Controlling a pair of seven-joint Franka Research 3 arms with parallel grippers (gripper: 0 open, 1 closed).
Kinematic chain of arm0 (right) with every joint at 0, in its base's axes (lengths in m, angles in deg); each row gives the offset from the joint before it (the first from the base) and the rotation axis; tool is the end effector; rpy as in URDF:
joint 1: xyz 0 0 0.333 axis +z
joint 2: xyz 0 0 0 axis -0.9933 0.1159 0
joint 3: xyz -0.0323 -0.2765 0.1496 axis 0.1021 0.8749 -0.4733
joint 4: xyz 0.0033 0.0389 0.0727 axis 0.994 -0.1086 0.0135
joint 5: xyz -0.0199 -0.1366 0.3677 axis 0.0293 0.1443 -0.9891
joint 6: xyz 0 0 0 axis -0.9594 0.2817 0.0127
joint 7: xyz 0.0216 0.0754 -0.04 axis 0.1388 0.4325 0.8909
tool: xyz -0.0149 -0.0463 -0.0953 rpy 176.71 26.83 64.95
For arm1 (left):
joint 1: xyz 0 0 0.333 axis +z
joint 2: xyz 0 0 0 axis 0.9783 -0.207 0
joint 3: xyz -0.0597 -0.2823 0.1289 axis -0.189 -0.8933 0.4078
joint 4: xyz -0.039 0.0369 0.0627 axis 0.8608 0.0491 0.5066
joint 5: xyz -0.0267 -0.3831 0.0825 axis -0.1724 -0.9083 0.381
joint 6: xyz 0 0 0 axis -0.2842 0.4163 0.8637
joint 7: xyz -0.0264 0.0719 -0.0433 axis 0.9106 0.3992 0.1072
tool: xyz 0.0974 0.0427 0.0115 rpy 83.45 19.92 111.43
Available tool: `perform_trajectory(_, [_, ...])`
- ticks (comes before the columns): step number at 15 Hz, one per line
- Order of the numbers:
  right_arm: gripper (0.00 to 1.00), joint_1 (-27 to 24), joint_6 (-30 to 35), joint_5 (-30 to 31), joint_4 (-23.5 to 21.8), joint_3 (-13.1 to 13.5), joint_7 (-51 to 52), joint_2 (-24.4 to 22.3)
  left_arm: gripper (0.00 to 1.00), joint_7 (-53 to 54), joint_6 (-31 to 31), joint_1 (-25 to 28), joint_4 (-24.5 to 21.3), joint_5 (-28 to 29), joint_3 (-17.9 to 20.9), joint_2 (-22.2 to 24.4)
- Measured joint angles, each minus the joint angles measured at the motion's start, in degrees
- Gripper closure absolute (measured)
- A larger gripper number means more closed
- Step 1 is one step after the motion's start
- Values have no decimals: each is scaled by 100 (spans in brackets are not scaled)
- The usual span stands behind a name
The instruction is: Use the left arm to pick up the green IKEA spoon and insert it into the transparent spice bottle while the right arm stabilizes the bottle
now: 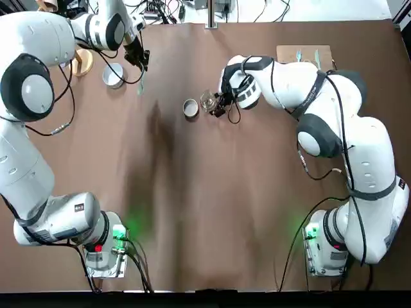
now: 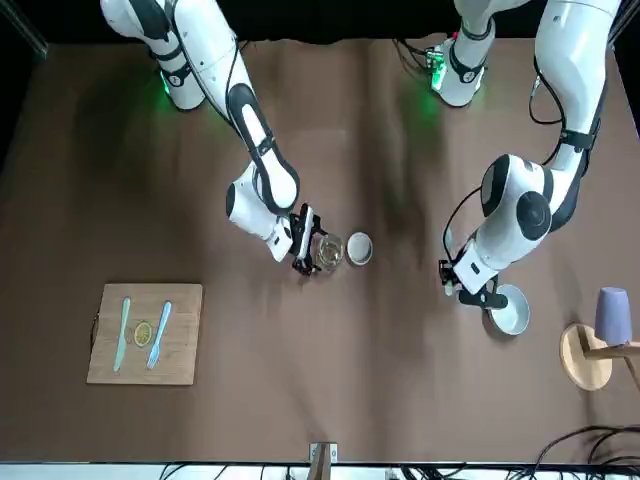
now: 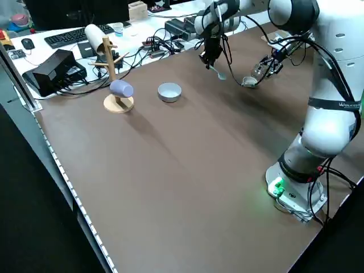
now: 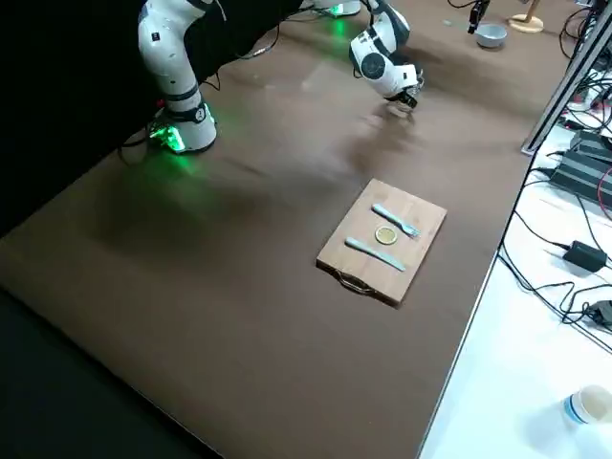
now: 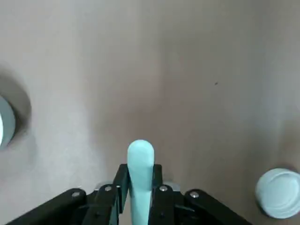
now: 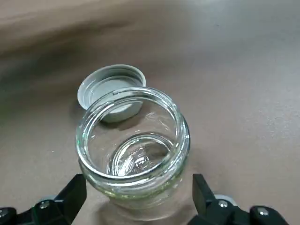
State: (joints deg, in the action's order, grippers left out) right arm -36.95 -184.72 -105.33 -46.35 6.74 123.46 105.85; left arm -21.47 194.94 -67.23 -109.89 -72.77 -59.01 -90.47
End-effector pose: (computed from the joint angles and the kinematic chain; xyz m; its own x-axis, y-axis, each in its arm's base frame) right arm 0.5073 0.4122 0.1337 0.2332 0.6673 0.7073 0.9677 -0.2309 -0.1012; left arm 0.6213 -0.1407 0.3064 0.9974 -0.0608 0.0395 -0.0653 -0.9902 0.1235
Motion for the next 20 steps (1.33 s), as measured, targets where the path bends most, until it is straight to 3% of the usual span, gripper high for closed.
perform_trajectory(6, [0,3,0,0,1,3,20,9,76,110,-17,10,222,-313,-195,-57])
perform_trajectory(9, [0,13,0,0,2,3,21,11,76,1059,-104,-47,433,-286,-340,-244])
perform_trajectory(13, [3,13,1,-2,2,3,65,37,76,1393,-157,149,542,-393,-516,-398])
perform_trajectory(16, [7,14,4,-5,2,3,82,46,76,1906,-285,604,607,-724,-1142,-457])
perform_trajectory(20, [10,15,6,-12,4,4,88,46,76,1968,-338,660,898,-821,-1895,-571])
